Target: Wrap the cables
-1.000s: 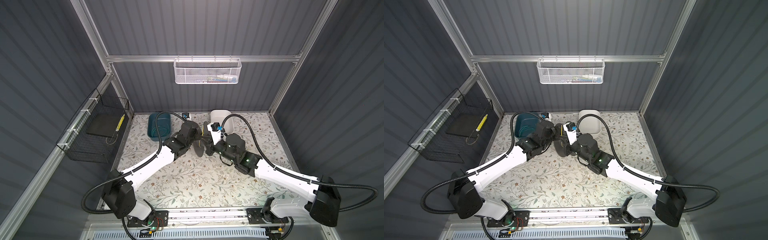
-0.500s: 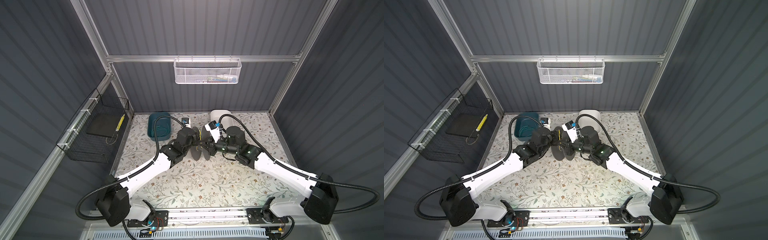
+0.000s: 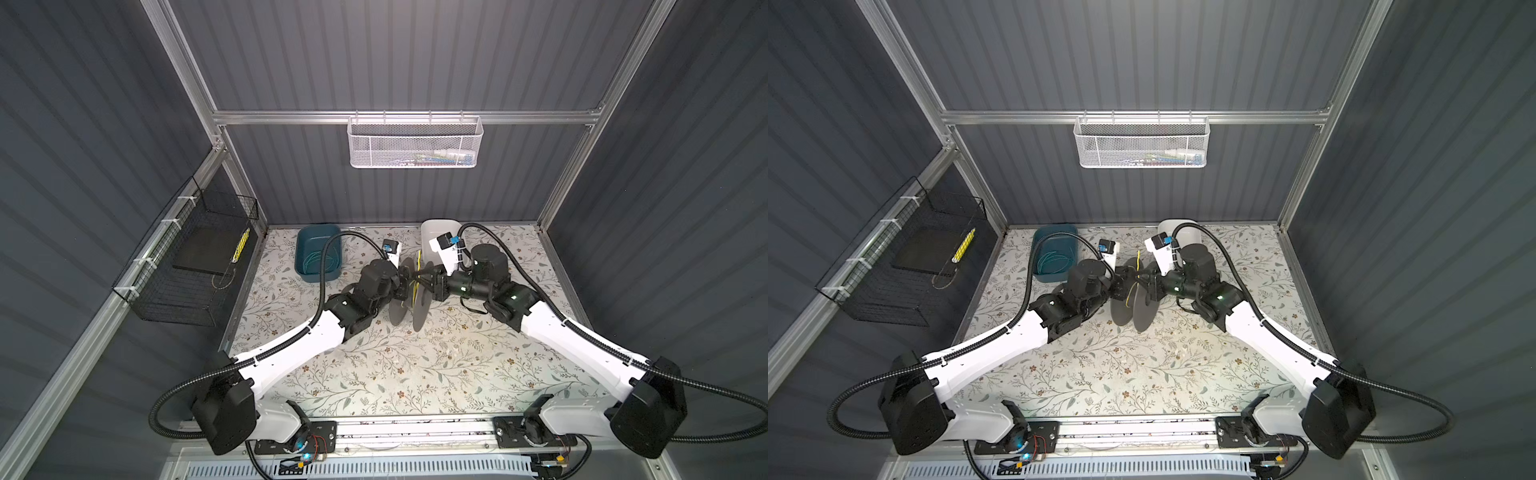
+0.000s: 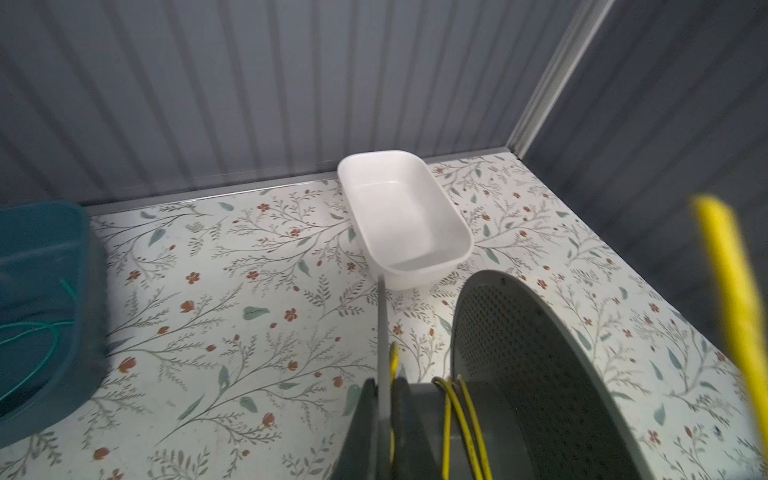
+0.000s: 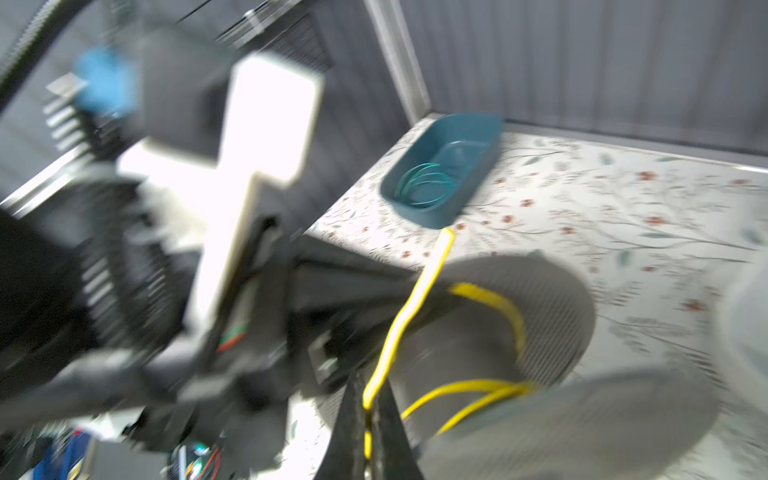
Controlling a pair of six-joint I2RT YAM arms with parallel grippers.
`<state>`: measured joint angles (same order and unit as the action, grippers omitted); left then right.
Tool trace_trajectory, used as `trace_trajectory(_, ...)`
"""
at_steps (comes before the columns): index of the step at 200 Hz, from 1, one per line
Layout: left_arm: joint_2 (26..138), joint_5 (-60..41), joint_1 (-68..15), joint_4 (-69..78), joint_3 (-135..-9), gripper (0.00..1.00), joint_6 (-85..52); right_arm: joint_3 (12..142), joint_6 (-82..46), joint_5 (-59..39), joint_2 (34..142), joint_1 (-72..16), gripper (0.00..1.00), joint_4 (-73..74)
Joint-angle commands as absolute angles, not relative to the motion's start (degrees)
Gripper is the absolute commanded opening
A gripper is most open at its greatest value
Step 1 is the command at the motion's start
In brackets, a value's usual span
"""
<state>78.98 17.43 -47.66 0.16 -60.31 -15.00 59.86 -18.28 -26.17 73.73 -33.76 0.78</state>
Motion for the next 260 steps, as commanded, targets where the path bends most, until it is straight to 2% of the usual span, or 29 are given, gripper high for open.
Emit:
trace_trajectory(1,79.08,15.39,-47.54,-5.63,-58.1,0.0,-9.14,60.85,-18.98,-21.57,71.04,-32.07,0.0,10.83)
trace_trajectory(67,79.32,14.1,-47.77,-5.62,-57.14,0.0,-5.39,69.19,-21.33,-16.28,77.56,-29.92,0.0,5.48)
trace_trajectory(121,77.27,22.15,-51.81,-1.25,-53.51,0.0,1.63,79.48,-24.87,-16.68,86.99,-26.3,0.0,-3.65)
trace_trajectory(171,75.44,25.79,-53.5,6.55,-49.51,0.0,9.17,82.3,-26.2,-18.63,88.06,-25.93,0.0,-10.4)
trace_trajectory(203,74.3,27.48,-54.4,18.91,-44.67,0.0,15.82,82.34,-29.36,-16.96,88.95,-23.9,0.0,-14.95)
trace_trajectory(233,74.2,27.26,-55.79,32.5,-39.27,0.0,23.54,83.54,-31.15,-18.68,90.73,-22.41,0.0,-17.88)
trace_trajectory(260,75.15,28.92,-56.98,38.59,-37.21,0.0,28.3,82.28,-34.15,-21.9,91.12,-21.18,0.0,-18.45)
